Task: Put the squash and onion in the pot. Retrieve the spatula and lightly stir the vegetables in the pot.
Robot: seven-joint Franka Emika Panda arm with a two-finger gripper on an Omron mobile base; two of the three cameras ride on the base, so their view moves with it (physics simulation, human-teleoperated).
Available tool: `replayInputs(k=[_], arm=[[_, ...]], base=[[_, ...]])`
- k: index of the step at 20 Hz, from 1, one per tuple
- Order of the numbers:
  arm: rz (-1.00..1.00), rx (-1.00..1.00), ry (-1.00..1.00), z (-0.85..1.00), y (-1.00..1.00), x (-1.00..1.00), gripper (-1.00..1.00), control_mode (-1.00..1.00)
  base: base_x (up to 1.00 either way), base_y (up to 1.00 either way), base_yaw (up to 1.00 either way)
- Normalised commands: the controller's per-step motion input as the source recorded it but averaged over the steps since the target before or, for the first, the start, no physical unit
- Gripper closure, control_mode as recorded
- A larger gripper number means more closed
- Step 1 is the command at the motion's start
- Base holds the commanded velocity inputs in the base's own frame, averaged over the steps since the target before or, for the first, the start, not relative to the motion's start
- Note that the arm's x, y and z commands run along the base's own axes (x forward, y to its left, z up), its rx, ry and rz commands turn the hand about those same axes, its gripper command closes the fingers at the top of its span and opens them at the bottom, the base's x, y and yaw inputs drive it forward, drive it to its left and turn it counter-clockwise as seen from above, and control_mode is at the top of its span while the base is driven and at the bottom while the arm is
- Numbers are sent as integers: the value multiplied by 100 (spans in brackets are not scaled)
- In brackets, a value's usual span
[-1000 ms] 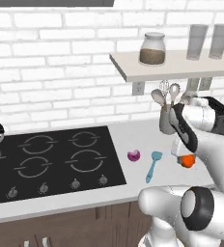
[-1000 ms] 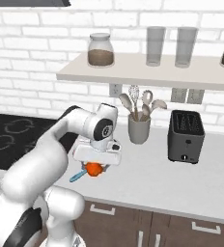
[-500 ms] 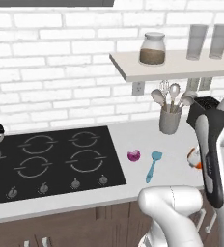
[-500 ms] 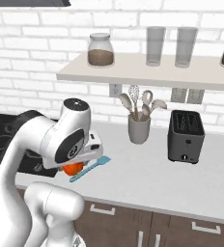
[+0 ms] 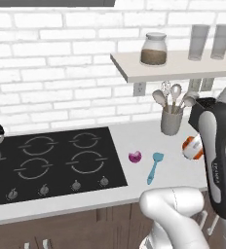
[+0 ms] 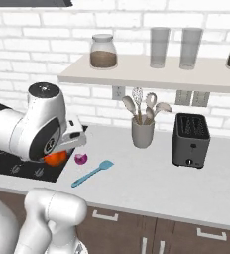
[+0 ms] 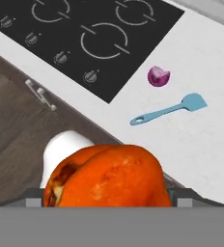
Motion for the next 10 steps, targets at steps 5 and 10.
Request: replayInputs(k=[5, 10], arm=[[-1, 0, 12, 0, 19, 41, 100, -100], [0, 0, 3, 0, 0, 1, 100, -100]], base=[[0, 0, 0], [0, 0, 0]])
